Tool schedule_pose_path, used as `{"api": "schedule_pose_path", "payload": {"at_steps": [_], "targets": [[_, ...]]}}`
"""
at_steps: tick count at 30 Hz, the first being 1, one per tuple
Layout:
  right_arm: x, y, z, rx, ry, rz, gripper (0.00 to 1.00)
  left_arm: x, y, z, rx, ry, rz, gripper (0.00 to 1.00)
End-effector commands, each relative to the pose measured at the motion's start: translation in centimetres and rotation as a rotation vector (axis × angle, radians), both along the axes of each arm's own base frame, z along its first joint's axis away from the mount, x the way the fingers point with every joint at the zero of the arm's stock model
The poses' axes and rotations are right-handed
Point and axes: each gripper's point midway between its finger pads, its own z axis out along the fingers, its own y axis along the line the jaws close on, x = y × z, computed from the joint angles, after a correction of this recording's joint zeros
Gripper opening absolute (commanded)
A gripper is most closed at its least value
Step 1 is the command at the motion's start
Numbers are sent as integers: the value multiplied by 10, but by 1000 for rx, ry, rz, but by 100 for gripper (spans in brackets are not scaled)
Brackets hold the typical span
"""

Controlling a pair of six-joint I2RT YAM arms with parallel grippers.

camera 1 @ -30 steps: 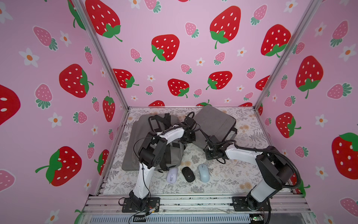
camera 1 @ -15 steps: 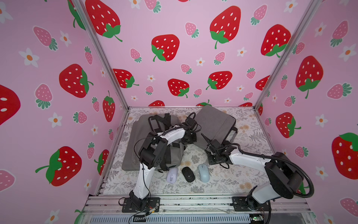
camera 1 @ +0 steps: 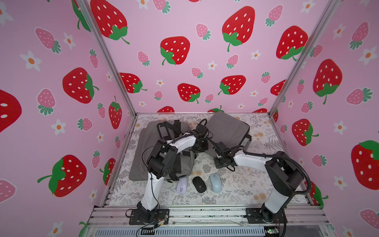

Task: Put the mouse into the laptop bag
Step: Unzip the zipper on the zippered laptop bag.

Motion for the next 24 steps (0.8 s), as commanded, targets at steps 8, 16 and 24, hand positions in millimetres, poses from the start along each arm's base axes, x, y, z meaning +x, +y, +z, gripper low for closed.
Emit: {"api": "schedule_pose_path", "payload": {"at_steps": [8,16,24], "targets": [[-7,-18,-13,-22,39,-42,0,-27,10,-36,59,137,-9,0],[-40,-92,-17,-41,107,-196,0,-10,31,-37,62,127,34,0],[-43,-45,12,94,72,-83,0,9,17,-29,33,100,11,0]]}}
